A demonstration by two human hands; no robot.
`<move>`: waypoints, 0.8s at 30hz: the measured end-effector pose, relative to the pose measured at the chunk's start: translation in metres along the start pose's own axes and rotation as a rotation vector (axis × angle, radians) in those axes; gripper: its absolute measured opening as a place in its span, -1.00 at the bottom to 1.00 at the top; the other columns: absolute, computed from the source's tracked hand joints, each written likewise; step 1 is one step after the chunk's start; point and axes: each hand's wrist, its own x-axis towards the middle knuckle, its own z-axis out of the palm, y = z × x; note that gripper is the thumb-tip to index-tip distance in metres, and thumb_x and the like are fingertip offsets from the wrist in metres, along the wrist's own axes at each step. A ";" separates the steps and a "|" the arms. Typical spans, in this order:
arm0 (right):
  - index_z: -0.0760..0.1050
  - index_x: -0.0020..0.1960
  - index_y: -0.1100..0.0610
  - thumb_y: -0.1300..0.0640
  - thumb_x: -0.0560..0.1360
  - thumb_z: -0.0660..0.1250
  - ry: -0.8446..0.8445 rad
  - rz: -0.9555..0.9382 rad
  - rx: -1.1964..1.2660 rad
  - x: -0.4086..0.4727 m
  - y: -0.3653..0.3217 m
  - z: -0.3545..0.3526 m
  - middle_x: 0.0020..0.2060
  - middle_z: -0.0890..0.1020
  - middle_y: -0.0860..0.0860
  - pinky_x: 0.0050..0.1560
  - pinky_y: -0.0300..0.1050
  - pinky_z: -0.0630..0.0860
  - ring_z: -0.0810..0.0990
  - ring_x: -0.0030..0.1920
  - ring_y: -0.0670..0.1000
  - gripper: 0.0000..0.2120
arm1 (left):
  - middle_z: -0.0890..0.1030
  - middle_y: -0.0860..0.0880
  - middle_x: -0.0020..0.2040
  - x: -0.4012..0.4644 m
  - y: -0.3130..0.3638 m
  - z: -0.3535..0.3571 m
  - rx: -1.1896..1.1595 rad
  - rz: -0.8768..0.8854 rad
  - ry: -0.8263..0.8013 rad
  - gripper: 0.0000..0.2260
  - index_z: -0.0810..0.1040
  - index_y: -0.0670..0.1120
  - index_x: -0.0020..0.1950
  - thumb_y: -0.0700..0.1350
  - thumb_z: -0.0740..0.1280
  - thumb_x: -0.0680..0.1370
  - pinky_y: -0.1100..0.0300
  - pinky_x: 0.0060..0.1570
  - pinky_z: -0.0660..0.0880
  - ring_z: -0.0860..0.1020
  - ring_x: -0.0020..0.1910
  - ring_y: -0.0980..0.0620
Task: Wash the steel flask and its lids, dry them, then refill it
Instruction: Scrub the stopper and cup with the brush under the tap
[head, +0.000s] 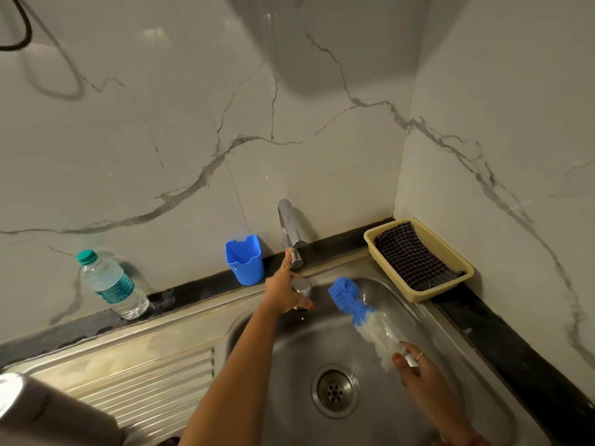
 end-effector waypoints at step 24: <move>0.35 0.41 0.06 -0.03 0.59 0.18 -0.148 -0.201 -0.105 -0.037 0.000 0.003 0.08 0.59 0.07 -0.24 -0.20 0.38 0.51 -0.15 -0.06 -0.59 | 0.54 0.16 0.06 -0.146 -0.030 0.047 -0.129 -0.158 0.331 0.19 -0.13 0.00 0.63 -0.16 0.64 0.26 0.05 0.29 0.47 0.50 0.22 0.03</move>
